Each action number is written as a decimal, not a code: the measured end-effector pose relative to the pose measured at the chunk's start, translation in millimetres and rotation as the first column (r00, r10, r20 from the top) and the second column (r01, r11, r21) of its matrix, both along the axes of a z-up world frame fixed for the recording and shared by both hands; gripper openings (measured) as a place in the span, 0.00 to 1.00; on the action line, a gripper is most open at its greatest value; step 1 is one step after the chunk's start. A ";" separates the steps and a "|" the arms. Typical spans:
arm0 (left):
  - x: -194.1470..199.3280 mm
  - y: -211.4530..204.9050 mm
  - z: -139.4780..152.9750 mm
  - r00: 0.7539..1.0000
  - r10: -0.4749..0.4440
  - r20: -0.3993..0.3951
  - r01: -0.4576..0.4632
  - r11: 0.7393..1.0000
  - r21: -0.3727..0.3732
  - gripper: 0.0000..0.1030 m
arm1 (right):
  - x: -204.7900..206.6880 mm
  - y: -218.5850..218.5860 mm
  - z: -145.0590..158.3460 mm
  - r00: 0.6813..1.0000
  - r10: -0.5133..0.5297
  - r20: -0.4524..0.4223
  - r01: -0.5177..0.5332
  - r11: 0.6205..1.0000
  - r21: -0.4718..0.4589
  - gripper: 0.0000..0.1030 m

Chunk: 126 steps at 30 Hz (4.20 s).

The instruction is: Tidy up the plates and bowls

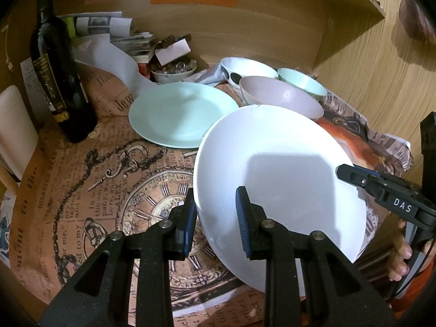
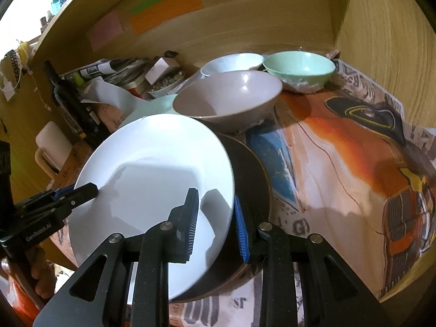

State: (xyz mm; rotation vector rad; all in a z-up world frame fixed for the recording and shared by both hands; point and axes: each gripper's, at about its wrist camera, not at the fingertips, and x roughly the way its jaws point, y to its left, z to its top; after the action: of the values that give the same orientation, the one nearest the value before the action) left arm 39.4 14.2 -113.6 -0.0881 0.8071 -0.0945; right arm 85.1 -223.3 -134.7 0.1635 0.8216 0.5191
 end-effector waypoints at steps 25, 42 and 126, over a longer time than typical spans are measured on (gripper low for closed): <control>22.7 -20.2 -18.8 0.998 -0.020 -0.053 0.024 0.998 0.064 0.29 | 6.6 -11.1 -7.6 1.000 -0.018 -0.016 0.018 1.000 0.001 0.23; 28.7 -28.1 -23.5 0.998 -0.048 -0.034 0.051 0.995 0.087 0.37 | 3.4 -12.5 -5.4 1.000 -0.008 -0.002 0.008 1.000 -0.009 0.22; 145.4 103.8 -39.8 0.984 0.018 -0.180 -0.035 0.995 -0.090 0.27 | 221.0 212.3 -0.5 0.885 0.374 -0.278 -0.464 0.762 -0.452 0.31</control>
State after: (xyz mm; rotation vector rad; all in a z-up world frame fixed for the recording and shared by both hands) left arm 184.8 118.0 -153.4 -0.1971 0.9807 -0.0995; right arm 306.2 -11.0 -135.2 -0.4901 1.1497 0.6983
